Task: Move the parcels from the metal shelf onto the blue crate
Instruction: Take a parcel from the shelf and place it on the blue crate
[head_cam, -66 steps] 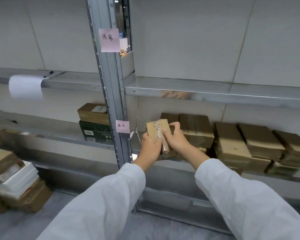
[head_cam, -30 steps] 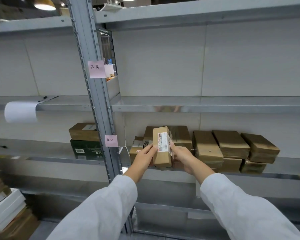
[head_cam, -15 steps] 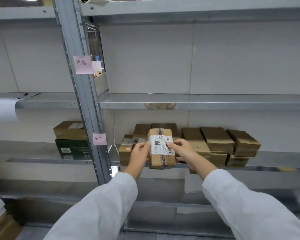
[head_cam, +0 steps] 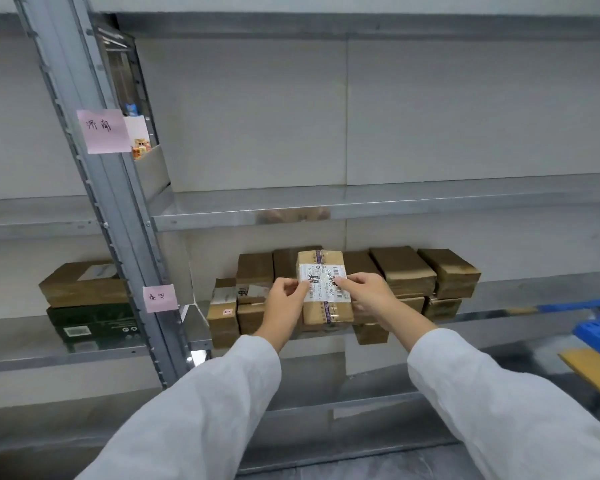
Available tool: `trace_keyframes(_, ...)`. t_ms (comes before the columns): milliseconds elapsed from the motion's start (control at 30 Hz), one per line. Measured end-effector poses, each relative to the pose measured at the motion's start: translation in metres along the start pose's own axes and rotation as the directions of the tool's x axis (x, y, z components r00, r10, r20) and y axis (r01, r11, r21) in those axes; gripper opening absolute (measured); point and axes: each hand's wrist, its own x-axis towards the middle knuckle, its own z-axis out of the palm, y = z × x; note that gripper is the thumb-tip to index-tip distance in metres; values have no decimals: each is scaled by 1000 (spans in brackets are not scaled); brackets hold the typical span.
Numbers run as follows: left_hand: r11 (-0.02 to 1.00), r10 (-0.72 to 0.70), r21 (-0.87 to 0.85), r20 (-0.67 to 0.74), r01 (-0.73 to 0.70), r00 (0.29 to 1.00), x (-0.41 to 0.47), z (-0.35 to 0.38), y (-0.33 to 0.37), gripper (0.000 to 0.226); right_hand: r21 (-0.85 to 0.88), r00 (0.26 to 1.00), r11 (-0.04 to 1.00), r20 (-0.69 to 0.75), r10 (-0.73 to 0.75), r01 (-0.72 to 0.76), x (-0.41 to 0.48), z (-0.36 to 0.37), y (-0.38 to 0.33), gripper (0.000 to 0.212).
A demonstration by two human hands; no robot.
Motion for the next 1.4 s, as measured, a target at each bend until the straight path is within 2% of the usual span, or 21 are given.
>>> trace_keyframes(133,1000,-23,15,86,22,996,15,27,4,17,-115,994,993,-110,5,-18,3,-25,-1,24)
trace_keyframes(300,1000,-31,4,271,31,962,15,73,1,18,-59,969,994,-234,74,-90,-13,-64,16,13)
trace_keyframes(367,1000,-26,12,340,24,940,8,92,-2,18,-55,950,991,-296,101,-122,-26,-78,25,15)
trace_keyframes(467,1000,-23,-4,452,27,892,-5,124,-4,22,-34,902,986,-410,133,-161,-50,-101,40,24)
trace_keyframes(667,999,29,7,621,-43,783,-49,197,-1,21,0,786,975,-592,180,-223,-107,-161,65,26)
trace_keyframes(767,992,88,6,673,-124,734,-75,234,4,20,26,716,971,-672,192,-236,-131,-197,76,25)
trace_keyframes(900,989,113,-16,710,-145,695,-108,290,17,19,63,652,975,-734,189,-212,-162,-250,86,15)
trace_keyframes(1200,983,119,-7,786,-184,607,-206,449,34,13,158,575,966,-779,249,-205,-245,-402,132,16)
trace_keyframes(1400,971,140,-15,844,-238,518,-282,559,47,14,167,479,961,-839,256,-220,-311,-509,164,16)
